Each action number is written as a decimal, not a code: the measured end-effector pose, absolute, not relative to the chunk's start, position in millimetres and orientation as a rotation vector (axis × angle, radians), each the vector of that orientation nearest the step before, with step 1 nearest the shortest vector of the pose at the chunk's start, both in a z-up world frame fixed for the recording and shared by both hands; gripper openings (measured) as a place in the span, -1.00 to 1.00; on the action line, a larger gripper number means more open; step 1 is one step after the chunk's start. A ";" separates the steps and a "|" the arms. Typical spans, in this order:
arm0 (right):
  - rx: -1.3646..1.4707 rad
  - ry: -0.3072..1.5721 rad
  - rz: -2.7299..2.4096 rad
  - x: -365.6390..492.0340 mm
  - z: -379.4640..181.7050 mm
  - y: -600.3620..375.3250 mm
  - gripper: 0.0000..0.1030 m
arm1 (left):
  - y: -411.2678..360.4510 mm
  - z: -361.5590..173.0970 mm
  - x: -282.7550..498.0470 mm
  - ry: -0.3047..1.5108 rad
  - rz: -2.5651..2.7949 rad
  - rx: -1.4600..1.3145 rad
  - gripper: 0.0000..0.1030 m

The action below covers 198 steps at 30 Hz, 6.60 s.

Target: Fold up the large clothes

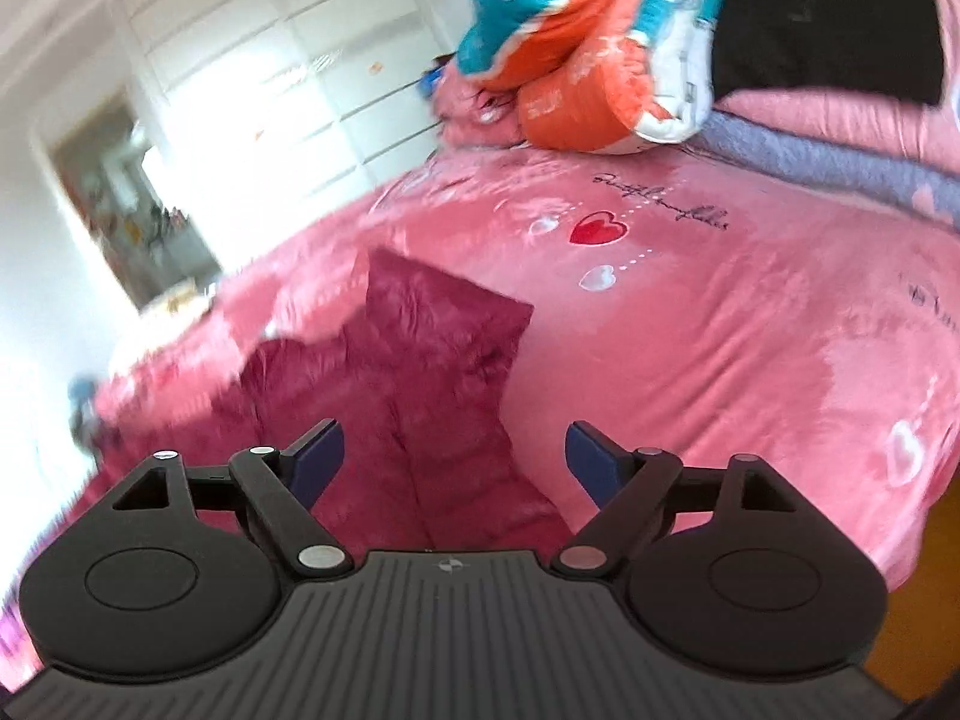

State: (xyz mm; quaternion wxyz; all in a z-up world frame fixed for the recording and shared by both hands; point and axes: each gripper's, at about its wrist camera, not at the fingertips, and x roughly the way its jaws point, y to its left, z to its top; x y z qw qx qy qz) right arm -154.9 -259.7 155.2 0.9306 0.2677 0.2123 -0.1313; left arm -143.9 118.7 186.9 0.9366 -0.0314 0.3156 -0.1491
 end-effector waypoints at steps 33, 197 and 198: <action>1.183 0.202 -0.181 -8.9 27.3 -368.9 0.56 | -51.9 50.4 31.7 0.568 -0.087 0.163 0.55; 0.128 0.996 -0.205 -124.8 40.7 -116.2 1.00 | 124.1 53.1 -90.9 0.834 -0.159 -0.046 0.76; 0.126 0.995 -0.210 -127.3 41.5 -114.7 1.00 | 122.8 52.7 -92.3 0.833 -0.161 -0.041 0.76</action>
